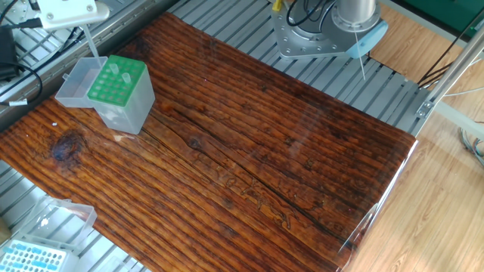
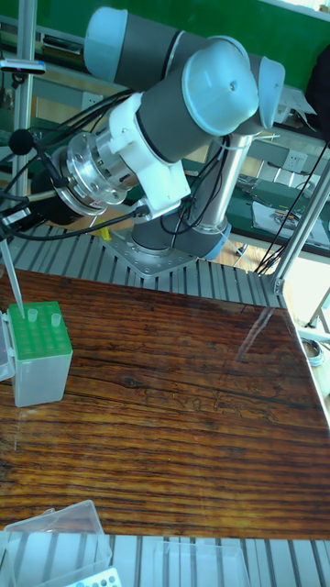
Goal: Insert a large pipette tip into the holder for large pipette tips
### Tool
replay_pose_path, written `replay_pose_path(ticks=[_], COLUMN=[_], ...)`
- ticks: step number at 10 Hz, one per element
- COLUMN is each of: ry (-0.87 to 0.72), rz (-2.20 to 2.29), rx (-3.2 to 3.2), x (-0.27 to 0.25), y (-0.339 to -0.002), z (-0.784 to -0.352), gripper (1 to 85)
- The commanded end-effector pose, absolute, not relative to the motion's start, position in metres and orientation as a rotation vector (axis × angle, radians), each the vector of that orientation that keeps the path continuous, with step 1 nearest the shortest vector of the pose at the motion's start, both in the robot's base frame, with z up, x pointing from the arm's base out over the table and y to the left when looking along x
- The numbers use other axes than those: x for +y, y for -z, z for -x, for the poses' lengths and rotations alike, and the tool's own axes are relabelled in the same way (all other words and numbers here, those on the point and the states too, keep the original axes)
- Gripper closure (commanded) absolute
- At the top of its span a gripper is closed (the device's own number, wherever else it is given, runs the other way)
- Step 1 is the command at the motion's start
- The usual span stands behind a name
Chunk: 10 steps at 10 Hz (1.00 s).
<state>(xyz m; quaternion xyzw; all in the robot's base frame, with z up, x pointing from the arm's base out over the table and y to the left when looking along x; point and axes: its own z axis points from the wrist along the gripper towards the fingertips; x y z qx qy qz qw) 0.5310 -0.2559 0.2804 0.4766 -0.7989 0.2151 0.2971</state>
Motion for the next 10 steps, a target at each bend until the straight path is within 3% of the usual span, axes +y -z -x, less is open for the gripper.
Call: replay_pose_path(ticks=[1,10], ry=[-0.571,-0.509], rz=[-1.276,-1.279], rx=[-2.115,-2.146], x=[-0.260,-0.250], y=[-0.277,-0.269], z=[-0.529,-0.526], gripper=[84.7,84.7])
